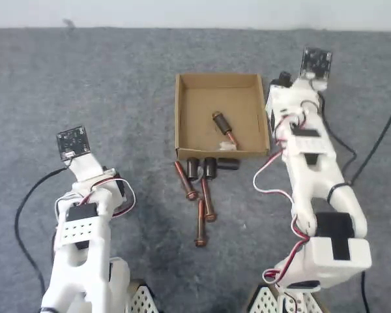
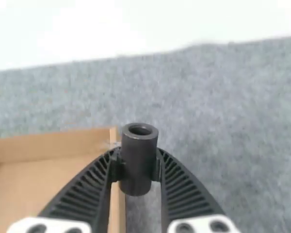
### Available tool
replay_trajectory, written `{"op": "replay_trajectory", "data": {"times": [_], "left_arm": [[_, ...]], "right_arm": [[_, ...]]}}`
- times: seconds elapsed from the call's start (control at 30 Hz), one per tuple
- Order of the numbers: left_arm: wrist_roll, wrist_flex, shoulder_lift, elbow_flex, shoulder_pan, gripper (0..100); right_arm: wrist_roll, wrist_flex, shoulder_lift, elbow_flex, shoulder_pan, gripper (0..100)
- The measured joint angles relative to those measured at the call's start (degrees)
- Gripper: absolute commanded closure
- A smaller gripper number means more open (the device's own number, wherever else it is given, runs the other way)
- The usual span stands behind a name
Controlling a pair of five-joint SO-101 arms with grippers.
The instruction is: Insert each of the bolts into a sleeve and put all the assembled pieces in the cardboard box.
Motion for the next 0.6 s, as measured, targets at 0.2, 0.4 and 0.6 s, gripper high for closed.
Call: {"op": "replay_trajectory", "data": {"times": [0.2,0.4,0.6], "left_arm": [[-0.09,0.0,0.0,0.0,0.09,99],[-0.09,0.0,0.0,0.0,0.26,99],[-0.09,0.0,0.0,0.0,0.26,99]], "right_arm": [[0.0,-18.99,-5.98,14.51,-1.85,99.3],[0.0,-31.21,-14.51,30.07,-5.1,99.3],[0.0,-41.93,-24.26,45.45,-11.52,99.3]]}}
